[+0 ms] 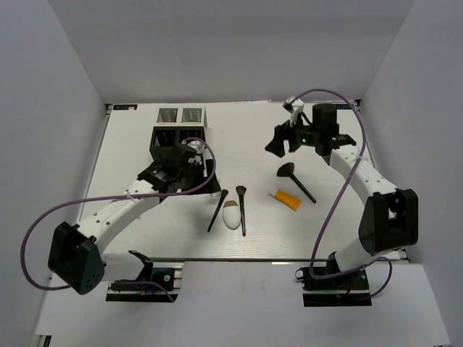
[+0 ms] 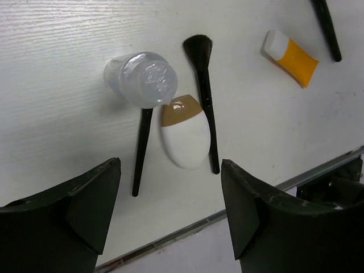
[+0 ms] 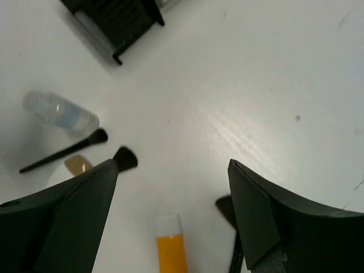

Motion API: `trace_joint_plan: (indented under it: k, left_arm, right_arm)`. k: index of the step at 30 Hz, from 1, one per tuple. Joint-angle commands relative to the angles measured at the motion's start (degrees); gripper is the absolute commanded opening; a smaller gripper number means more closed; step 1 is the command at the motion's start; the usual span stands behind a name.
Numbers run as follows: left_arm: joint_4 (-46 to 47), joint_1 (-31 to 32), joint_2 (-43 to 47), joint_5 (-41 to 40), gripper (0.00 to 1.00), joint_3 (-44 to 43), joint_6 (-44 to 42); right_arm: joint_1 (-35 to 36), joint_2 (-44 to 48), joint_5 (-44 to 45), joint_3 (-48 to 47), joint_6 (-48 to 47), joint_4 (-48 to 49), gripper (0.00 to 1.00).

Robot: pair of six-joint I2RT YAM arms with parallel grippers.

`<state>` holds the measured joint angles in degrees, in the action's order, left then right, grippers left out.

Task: Organize the makeup

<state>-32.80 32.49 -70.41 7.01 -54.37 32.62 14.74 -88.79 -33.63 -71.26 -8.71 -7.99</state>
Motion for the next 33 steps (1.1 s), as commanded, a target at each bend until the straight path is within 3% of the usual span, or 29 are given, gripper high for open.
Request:
trace_joint_plan:
  k: [1, 3, 12, 19, 23, 28, 30, 33]
  left_arm:
    - [-2.43, 3.88, -4.11, -6.11, 0.82, -5.11, 0.16]
    - [-4.37, 5.3, -7.89, -11.83, 0.89, -7.14, 0.51]
    - [-9.65, 8.12, -17.99, -24.13, 0.92, -13.92, 1.83]
    - [-6.05, 8.12, -22.12, -25.28, 0.76, -14.71, 0.87]
    - [-4.47, 8.12, -23.02, -25.02, 0.59, -15.68, 0.43]
    - [-3.94, 8.12, -24.07, -25.11, 0.5, -16.73, 0.07]
    - [-3.77, 8.12, -24.42, -24.93, 0.52, -16.65, 0.16]
    - [-3.77, 8.12, -24.77, -25.11, 0.66, -16.82, 0.16]
  right_arm:
    - [-1.73, 5.64, -2.93, 3.84, -2.1, -2.82, 0.83]
    - [-2.26, 6.7, -3.63, 5.51, -1.49, -2.73, 0.82]
    - [-3.49, 6.79, -5.04, 6.4, -0.43, -2.21, 0.8]
    - [-3.4, 6.09, -5.48, 6.58, -0.52, -2.12, 0.77]
    - [-3.32, 6.26, -5.4, 7.28, -1.13, -2.47, 0.76]
    - [-3.58, 6.53, -5.31, 8.33, -1.84, -2.56, 0.76]
    - [-3.58, 6.62, -5.22, 8.69, -2.01, -2.56, 0.77]
    - [-3.76, 6.62, -5.22, 8.77, -2.01, -2.47, 0.79]
